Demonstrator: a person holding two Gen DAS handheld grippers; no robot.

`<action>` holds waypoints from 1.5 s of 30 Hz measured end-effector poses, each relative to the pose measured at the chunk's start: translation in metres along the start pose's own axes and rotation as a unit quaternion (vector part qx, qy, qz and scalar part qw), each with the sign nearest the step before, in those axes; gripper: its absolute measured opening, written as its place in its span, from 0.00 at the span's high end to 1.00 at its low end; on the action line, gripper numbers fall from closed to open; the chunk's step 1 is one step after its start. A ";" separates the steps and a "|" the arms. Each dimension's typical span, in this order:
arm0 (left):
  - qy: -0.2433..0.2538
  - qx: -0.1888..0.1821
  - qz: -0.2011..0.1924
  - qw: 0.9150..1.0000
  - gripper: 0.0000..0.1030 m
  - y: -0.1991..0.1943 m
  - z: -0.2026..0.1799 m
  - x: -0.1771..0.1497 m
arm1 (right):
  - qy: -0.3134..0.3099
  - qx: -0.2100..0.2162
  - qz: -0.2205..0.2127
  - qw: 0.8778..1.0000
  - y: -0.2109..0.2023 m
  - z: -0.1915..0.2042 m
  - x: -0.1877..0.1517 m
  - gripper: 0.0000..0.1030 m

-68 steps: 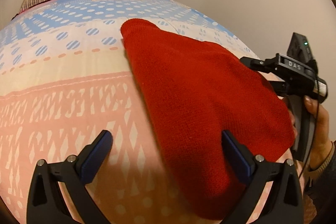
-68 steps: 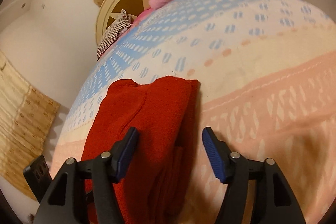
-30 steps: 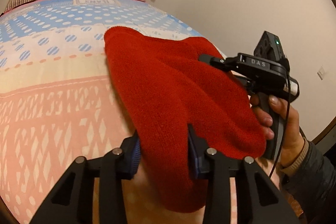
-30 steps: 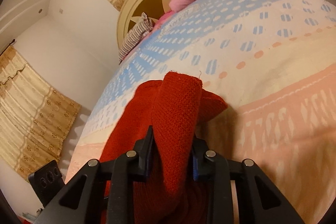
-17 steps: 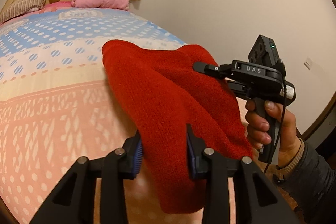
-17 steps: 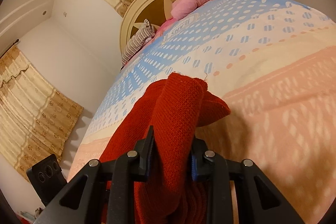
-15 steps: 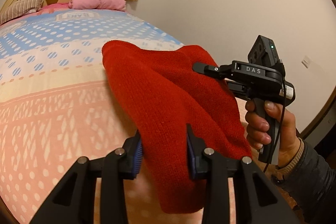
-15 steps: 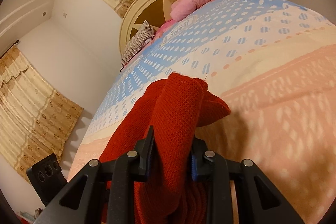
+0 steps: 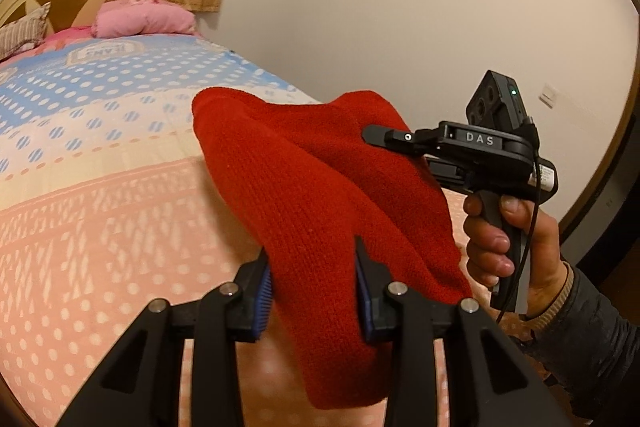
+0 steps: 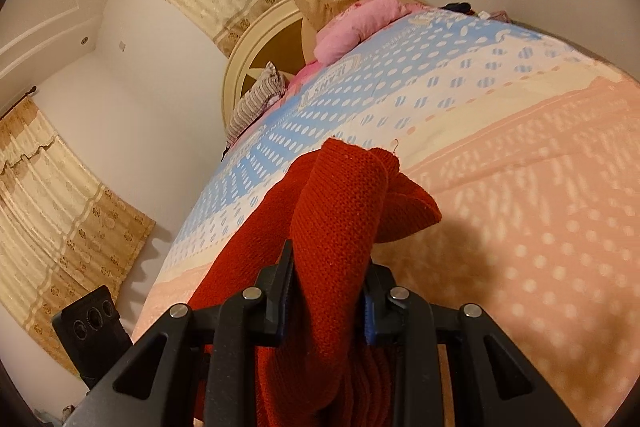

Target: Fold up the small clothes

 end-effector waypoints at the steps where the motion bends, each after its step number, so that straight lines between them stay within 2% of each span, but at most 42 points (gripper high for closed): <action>1: 0.003 -0.004 0.000 1.000 0.65 0.000 -0.006 0.000 | 0.000 -0.002 -0.003 1.000 -0.008 -0.001 0.001 0.73; 9: 0.029 -0.034 0.005 0.999 0.65 0.011 -0.047 -0.002 | 0.000 -0.024 -0.032 0.999 -0.069 -0.016 0.009 0.73; 16: 0.050 -0.050 0.013 0.997 0.65 0.019 -0.076 -0.007 | 0.010 -0.037 -0.051 0.998 -0.107 -0.035 0.007 0.73; 31: 0.082 -0.065 0.034 0.994 0.65 0.040 -0.128 -0.022 | 0.036 -0.057 -0.084 0.994 -0.166 -0.071 0.007 0.73; 45: 0.092 -0.070 0.051 0.992 0.66 0.061 -0.144 -0.028 | 0.056 -0.070 -0.099 0.991 -0.188 -0.099 0.005 0.74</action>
Point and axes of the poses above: each gripper's, at about its wrist camera, not at the fingertips, and y roughly the way its jaws point, z to its left, x to its top, the point moved 10 cm from there along y, roughly the way its jaws point, and after that the axes turned 7 degrees about -z, right-handed, at the moved point
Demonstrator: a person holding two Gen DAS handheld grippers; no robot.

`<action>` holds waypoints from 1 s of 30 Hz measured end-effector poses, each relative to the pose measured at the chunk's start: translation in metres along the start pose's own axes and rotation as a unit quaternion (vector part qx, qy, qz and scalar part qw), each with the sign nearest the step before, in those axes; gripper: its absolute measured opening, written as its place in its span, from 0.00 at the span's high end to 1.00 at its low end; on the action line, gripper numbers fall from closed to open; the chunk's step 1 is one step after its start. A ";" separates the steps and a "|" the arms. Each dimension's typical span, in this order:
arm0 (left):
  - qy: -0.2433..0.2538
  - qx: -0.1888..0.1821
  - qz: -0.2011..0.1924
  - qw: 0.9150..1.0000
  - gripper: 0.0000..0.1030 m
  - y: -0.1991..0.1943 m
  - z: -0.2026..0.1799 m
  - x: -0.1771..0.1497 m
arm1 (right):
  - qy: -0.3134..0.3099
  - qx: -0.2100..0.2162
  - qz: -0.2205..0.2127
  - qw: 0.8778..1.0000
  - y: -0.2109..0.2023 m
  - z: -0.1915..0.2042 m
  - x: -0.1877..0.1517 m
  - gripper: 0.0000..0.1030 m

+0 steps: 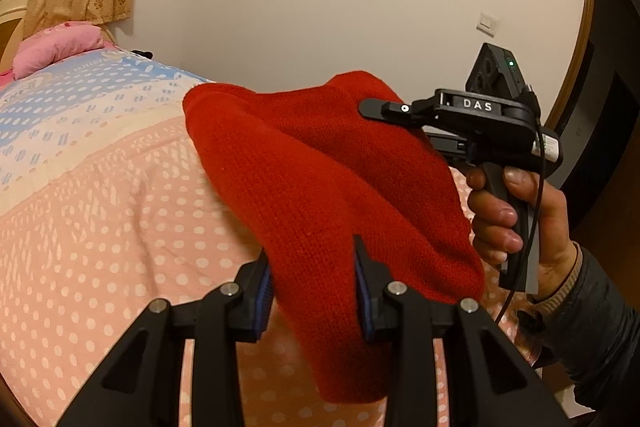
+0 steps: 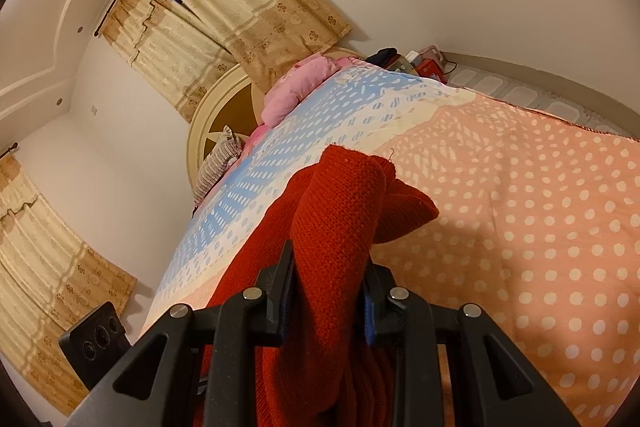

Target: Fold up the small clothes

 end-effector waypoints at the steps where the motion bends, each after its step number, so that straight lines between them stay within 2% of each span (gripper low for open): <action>1: 0.001 0.000 0.001 1.000 0.66 0.001 -0.001 -0.001 | 0.001 0.000 -0.001 1.000 0.000 0.000 -0.001 0.74; 21: -0.013 0.014 0.036 0.999 0.65 0.015 0.002 -0.031 | 0.036 -0.016 0.010 0.999 0.010 -0.041 -0.016 0.74; 30: -0.030 0.022 0.043 0.998 0.56 0.016 0.010 -0.042 | 0.049 -0.037 0.016 0.998 0.014 -0.059 -0.021 0.74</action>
Point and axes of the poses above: each gripper's, at about its wrist camera, not at the fingertips, and y roughly the way its jaws point, z to its left, x to its top, the point moved 10 cm from there along y, roughly the way its jaws point, and after that the axes turned 7 degrees about -z, right-handed, at the moved point
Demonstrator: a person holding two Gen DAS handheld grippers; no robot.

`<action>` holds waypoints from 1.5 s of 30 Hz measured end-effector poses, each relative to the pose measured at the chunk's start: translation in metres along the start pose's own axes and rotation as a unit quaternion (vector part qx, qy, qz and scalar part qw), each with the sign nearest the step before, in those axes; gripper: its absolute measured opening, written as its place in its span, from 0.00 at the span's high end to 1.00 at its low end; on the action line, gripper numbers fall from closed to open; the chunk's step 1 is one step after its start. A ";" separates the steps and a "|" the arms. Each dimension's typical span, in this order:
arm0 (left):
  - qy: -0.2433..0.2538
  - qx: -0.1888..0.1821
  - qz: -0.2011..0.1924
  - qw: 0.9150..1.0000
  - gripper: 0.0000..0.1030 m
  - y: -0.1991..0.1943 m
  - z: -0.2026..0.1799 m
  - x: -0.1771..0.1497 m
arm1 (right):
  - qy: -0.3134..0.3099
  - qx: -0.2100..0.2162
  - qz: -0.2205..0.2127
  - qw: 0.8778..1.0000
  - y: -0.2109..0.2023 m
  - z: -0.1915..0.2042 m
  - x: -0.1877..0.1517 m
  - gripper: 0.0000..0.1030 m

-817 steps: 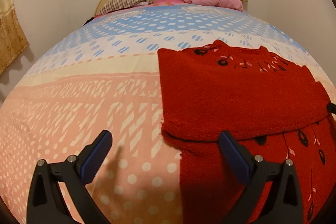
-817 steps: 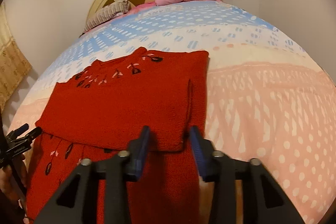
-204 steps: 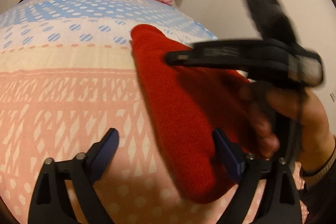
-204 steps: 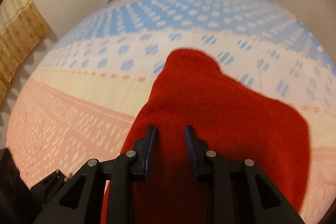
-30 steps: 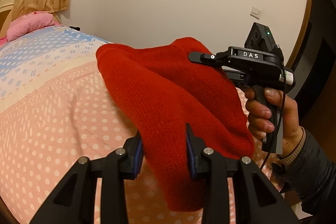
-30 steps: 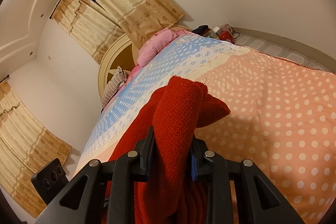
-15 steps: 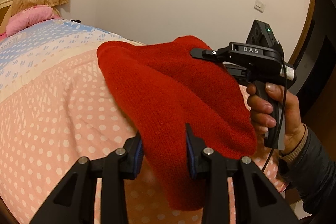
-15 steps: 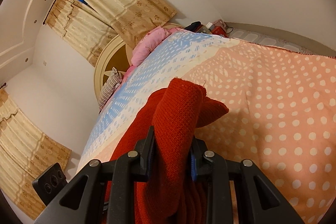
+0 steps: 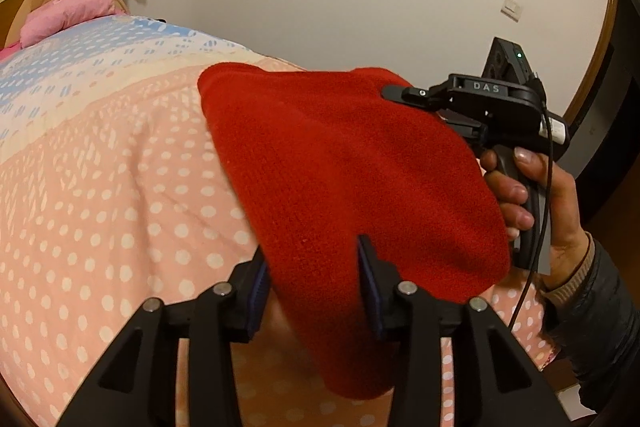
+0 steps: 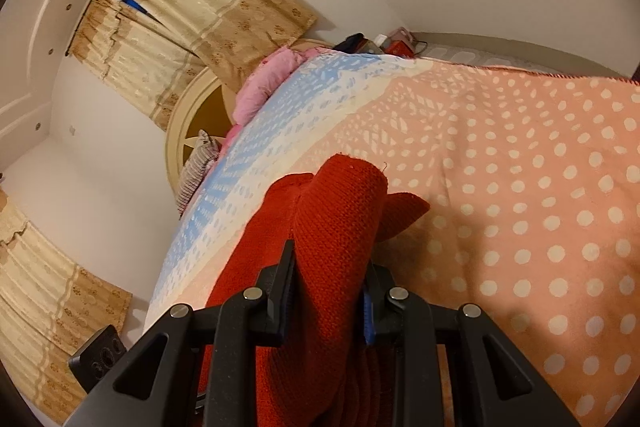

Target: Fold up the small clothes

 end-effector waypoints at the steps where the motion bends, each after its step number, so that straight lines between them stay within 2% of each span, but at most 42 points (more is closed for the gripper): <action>1: -0.001 0.001 0.000 1.000 0.54 -0.001 0.000 -0.001 | 0.001 -0.004 0.001 1.000 0.000 -0.002 -0.001 0.74; 6: 0.002 0.015 -0.003 1.000 0.44 -0.003 0.005 -0.004 | 0.008 -0.019 0.011 1.000 0.004 -0.012 -0.006 0.74; 8: 0.002 0.024 -0.004 1.000 0.33 -0.005 0.008 -0.005 | 0.011 -0.039 0.020 0.999 0.008 -0.020 -0.010 0.74; 13: -0.007 0.029 -0.011 0.999 0.31 -0.018 0.012 0.000 | 0.006 -0.064 0.021 0.998 0.007 -0.027 -0.013 0.72; 15: -0.002 0.037 -0.033 0.999 0.30 -0.029 0.011 0.011 | -0.003 -0.075 0.013 0.997 0.003 -0.026 -0.011 0.70; 17: 0.007 0.048 -0.056 0.997 0.23 -0.039 0.013 0.023 | -0.010 -0.080 0.000 0.997 -0.006 -0.021 -0.006 0.68; 19: 0.009 0.059 -0.068 0.996 0.20 -0.041 0.018 0.031 | -0.034 -0.087 -0.029 0.995 -0.021 -0.011 0.004 0.68; 21: 0.005 0.066 -0.068 0.995 0.19 -0.036 0.026 0.037 | -0.052 -0.085 -0.050 0.994 -0.035 0.002 0.012 0.64; 23: 0.001 0.082 -0.062 0.995 0.19 -0.026 0.035 0.039 | -0.067 -0.062 -0.056 0.994 -0.046 0.023 0.013 0.59; 27: -0.010 0.087 -0.042 0.995 0.18 -0.009 0.046 0.031 | -0.125 -0.024 -0.013 0.992 -0.046 0.066 -0.014 0.58; 29: -0.013 0.095 -0.036 0.995 0.12 -0.006 0.048 0.024 | -0.144 -0.014 0.020 0.989 -0.039 0.073 -0.036 0.58; 32: -0.015 0.095 -0.034 0.995 0.09 -0.003 0.049 0.018 | -0.143 -0.060 0.058 0.986 -0.025 0.048 -0.060 0.58; 33: -0.016 0.097 -0.034 0.995 0.09 -0.003 0.050 0.016 | -0.140 -0.064 0.059 0.986 -0.023 0.039 -0.064 0.58; 38: -0.025 0.110 -0.035 0.993 0.03 0.001 0.054 0.014 | -0.116 -0.041 0.041 0.992 -0.022 0.029 -0.063 0.58; 42: -0.053 0.108 -0.038 0.992 0.03 -0.020 0.050 0.015 | -0.112 -0.051 0.025 0.992 -0.034 0.043 -0.063 0.58; 43: -0.047 0.111 -0.046 0.992 0.03 -0.029 0.047 0.017 | -0.109 -0.052 0.015 0.993 -0.042 0.048 -0.061 0.56; 45: -0.031 0.122 -0.067 0.990 0.03 -0.050 0.040 0.022 | -0.122 -0.065 -0.012 0.990 -0.062 0.058 -0.057 0.44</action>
Point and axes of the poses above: each gripper's, at about its wrist camera, not at the fingertips, and y roughly the way its jaws point, z to its left, x to its top, the point moved 10 cm from there along y, roughly the way its jaws point, and after that the axes turned 7 degrees about -z, right-handed, at the moved point
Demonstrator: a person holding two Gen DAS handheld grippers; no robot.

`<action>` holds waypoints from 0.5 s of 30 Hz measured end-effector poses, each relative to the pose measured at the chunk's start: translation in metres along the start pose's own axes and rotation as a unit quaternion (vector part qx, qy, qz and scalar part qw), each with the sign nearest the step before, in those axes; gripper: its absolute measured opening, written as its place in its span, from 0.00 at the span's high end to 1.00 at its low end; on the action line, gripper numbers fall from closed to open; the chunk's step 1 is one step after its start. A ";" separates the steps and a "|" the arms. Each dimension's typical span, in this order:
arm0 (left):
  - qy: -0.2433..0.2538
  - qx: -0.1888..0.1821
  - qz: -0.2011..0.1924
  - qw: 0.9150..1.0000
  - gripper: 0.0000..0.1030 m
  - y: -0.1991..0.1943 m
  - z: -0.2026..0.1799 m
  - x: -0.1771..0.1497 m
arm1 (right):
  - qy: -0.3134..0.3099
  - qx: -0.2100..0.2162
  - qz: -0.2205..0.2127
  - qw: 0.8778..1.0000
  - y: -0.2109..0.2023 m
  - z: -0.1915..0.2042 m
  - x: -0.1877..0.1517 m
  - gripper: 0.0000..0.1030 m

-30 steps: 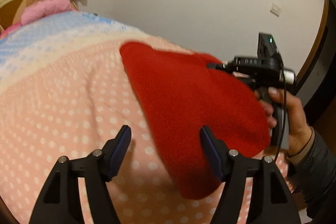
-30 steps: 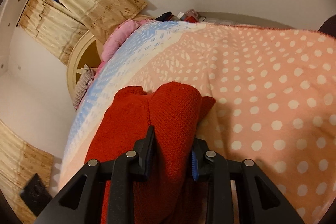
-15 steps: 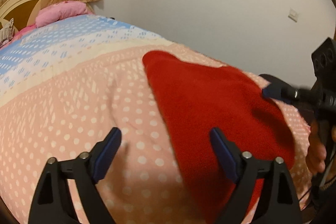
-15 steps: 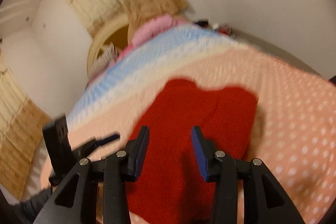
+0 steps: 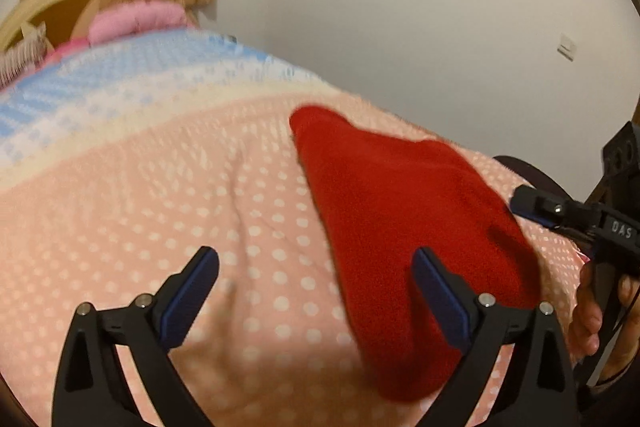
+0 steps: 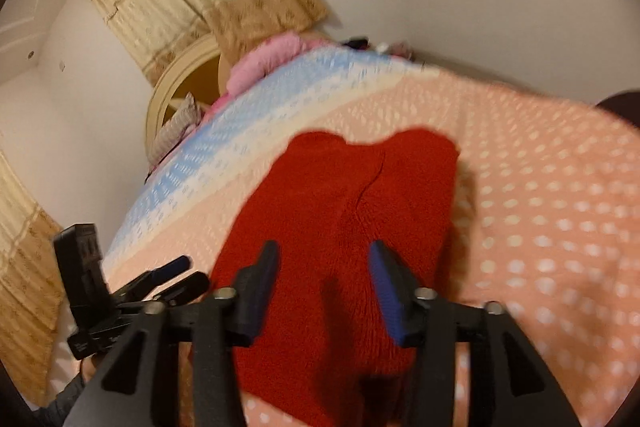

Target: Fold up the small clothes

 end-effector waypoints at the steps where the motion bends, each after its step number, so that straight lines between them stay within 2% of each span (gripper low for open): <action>1: 0.001 0.003 -0.008 1.000 0.03 -0.009 -0.001 0.003 | -0.013 -0.013 -0.015 1.000 -0.011 0.004 0.003 0.42; 6: -0.019 -0.014 -0.033 0.999 0.03 -0.045 -0.006 0.010 | -0.069 -0.068 -0.069 0.993 -0.057 0.022 0.010 0.41; 11: -0.001 -0.013 -0.055 0.998 0.03 -0.064 -0.015 0.015 | -0.115 -0.105 -0.105 0.982 -0.079 0.034 0.017 0.41; 15: -0.003 -0.013 -0.061 0.998 0.03 -0.067 -0.016 0.019 | -0.126 -0.105 -0.111 0.980 -0.084 0.042 0.017 0.40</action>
Point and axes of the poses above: each gripper's, at about its wrist camera, not at the fingertips, and y roughly the way its jaws point, z to its left, x to its top, the point moved 10 cm from there along y, roughly the way its jaws point, and after that the axes turned 7 degrees about -z, right-handed, at the moved point
